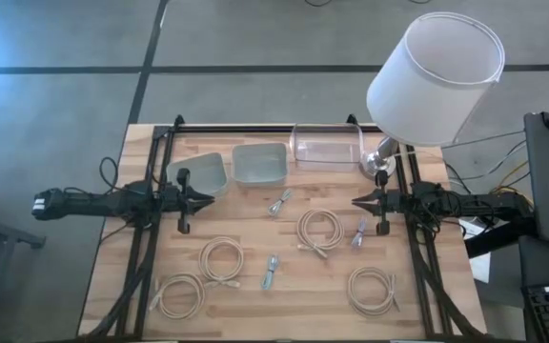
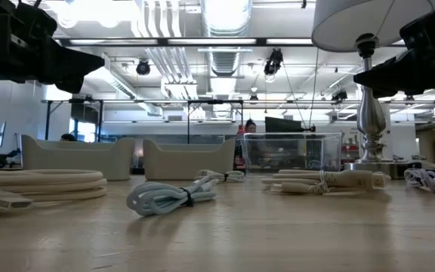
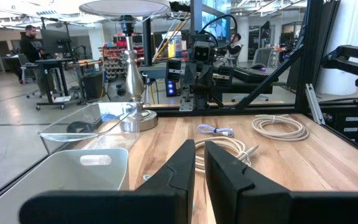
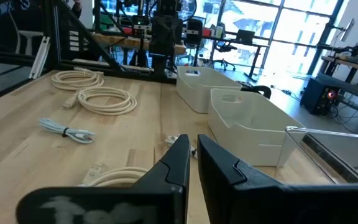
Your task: Pick & Place USB Port
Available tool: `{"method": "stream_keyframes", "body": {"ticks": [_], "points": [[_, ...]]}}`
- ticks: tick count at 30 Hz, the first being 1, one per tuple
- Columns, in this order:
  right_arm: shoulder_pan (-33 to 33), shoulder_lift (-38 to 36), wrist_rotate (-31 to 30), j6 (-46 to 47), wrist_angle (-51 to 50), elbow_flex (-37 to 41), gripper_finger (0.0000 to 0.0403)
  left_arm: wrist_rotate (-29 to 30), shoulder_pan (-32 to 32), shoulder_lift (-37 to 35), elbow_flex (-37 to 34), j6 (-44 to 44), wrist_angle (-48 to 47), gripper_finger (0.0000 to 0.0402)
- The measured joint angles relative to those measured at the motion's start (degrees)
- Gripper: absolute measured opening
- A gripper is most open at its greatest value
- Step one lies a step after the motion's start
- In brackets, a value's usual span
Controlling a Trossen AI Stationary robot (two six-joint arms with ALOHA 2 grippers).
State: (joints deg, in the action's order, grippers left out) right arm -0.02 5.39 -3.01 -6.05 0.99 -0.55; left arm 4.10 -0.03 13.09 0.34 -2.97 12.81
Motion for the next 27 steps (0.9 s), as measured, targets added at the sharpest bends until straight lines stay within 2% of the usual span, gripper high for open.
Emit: {"method": "stream_keyframes", "body": {"ticks": [27], "points": [[0.0,0.0,0.0,0.7,0.9,0.0,0.0029,0.0,0.0,0.0,0.0,0.0,0.0,0.0039]]}}
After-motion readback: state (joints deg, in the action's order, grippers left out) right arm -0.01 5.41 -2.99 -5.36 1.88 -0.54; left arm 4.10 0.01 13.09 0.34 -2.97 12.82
